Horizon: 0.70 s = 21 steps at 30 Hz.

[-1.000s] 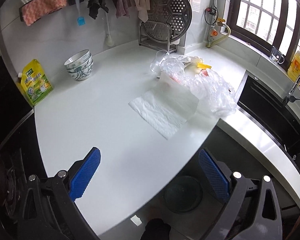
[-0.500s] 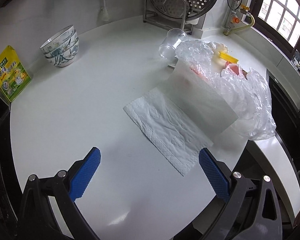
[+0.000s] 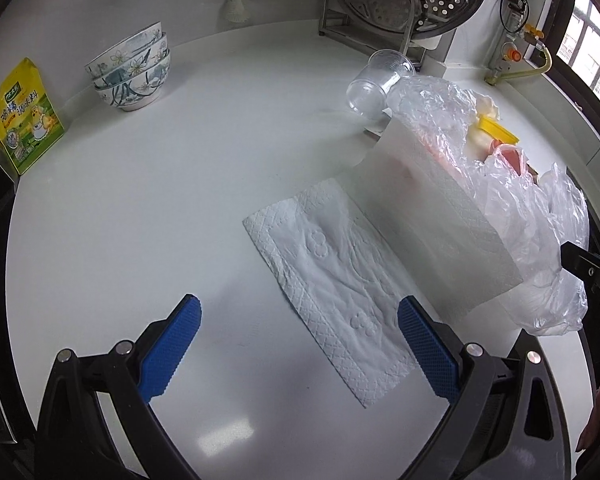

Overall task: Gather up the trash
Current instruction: 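Move both tools to the counter toward the paper towel and plastic bag, then grasp the clear plastic bag with the right tool while the left tool grasps the white paper towel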

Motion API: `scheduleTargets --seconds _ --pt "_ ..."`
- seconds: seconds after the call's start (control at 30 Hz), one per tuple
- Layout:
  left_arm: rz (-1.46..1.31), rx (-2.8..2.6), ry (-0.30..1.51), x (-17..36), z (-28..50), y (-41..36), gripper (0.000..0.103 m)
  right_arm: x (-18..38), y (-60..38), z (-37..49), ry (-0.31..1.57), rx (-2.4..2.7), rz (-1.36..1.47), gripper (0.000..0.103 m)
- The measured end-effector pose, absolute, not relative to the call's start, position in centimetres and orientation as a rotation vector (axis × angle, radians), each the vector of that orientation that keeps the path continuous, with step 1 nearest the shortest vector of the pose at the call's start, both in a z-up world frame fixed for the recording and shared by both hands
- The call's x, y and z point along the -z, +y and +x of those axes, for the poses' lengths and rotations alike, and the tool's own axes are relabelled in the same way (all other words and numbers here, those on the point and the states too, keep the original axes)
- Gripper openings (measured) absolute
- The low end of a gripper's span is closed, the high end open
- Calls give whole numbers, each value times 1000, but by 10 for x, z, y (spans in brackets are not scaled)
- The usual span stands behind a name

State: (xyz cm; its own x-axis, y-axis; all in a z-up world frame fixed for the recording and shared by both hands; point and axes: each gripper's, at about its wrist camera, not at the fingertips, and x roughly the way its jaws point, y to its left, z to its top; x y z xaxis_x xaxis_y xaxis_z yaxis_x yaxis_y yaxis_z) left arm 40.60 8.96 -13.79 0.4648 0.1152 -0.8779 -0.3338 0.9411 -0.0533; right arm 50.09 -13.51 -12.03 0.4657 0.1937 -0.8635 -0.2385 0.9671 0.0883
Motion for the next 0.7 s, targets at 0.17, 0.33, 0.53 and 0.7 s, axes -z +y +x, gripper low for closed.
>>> scheduleTargets --seconds 0.17,0.33,0.53,0.7 --pt "-257 -287 1063 147 414 90 97 129 -132 508 1069 -295 -61 48" --pt "-261 -304 1087 156 425 85 97 136 -142 508 1110 -311 -23 23" --pt "-181 -323 1123 171 440 70 97 128 -150 503 1082 -318 -4 18" --pt "-180 -323 1091 172 440 63 96 125 -160 500 1075 -299 20 18"
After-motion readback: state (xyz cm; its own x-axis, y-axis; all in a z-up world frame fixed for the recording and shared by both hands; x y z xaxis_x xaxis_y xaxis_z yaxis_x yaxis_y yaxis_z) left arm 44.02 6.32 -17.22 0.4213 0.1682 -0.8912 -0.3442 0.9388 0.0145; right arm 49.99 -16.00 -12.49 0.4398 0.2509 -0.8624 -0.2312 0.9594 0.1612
